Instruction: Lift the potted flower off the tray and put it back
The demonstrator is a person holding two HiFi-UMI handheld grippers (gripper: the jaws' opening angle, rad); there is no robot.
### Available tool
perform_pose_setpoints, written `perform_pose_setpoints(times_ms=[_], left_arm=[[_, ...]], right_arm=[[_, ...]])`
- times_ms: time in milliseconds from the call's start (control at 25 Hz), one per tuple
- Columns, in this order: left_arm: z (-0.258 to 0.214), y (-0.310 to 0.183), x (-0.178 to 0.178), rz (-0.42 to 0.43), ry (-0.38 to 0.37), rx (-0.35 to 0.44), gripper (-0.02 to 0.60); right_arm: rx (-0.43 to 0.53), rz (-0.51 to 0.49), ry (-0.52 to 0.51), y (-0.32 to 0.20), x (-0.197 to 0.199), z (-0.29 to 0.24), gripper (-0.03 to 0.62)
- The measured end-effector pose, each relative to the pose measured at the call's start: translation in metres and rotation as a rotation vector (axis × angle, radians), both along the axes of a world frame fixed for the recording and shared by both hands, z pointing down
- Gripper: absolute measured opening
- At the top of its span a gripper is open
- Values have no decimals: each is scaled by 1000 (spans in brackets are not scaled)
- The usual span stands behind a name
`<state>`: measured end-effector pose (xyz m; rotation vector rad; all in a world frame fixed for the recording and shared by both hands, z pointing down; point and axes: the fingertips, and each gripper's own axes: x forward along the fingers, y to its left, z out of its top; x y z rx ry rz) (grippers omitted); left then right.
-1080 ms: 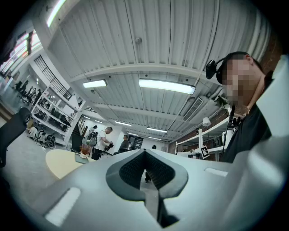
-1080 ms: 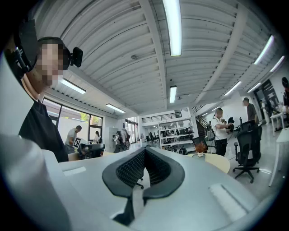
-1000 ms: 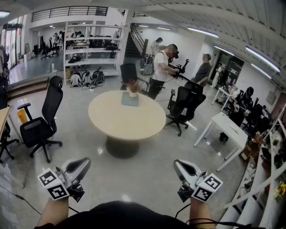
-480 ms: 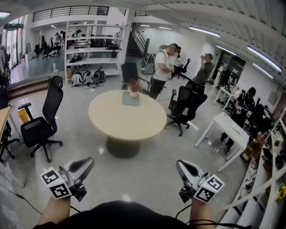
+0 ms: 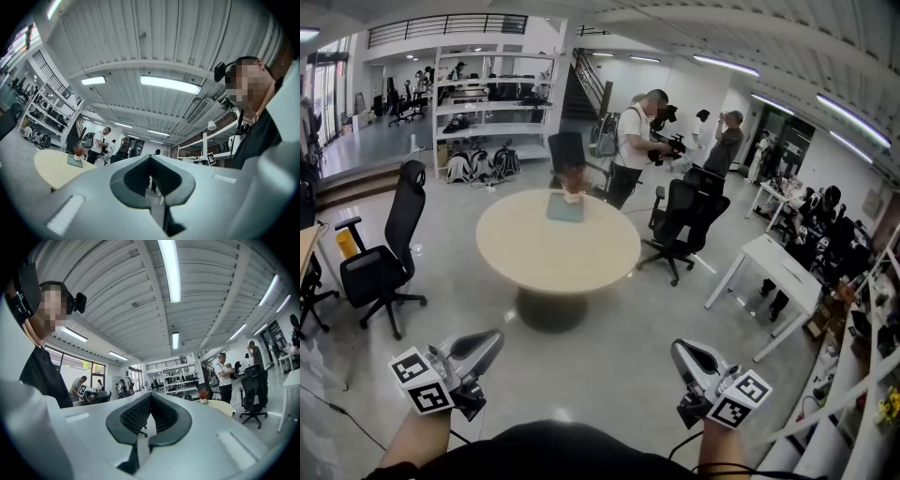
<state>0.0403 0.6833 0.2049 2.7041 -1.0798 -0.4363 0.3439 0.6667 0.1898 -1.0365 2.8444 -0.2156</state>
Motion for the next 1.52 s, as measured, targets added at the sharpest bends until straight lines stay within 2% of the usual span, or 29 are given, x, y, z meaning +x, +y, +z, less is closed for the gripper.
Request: perform_pose_setpoints(times_ms=[480, 680, 840, 1040, 1240, 1520], left_arm=[[13, -8, 87, 5, -37, -37, -6], [16, -11, 109, 6, -63, -54, -6], [19, -18, 112, 3, -81, -60, -6], [25, -38, 86, -4, -53, -76, -6], [25, -77, 43, 34, -26, -51, -6], [11, -150, -54, 69, -9, -19, -6]], right_arm=[[-30, -43, -23, -12, 69, 20, 14], [-46, -64, -40, -20, 84, 30, 15], [-69, -77, -44, -32, 82, 39, 15], [-79, -88, -24, -52, 56, 41, 15], [-63, -56, 14, -83, 12, 33, 15], [-20, -7, 35, -139, -80, 11, 15]])
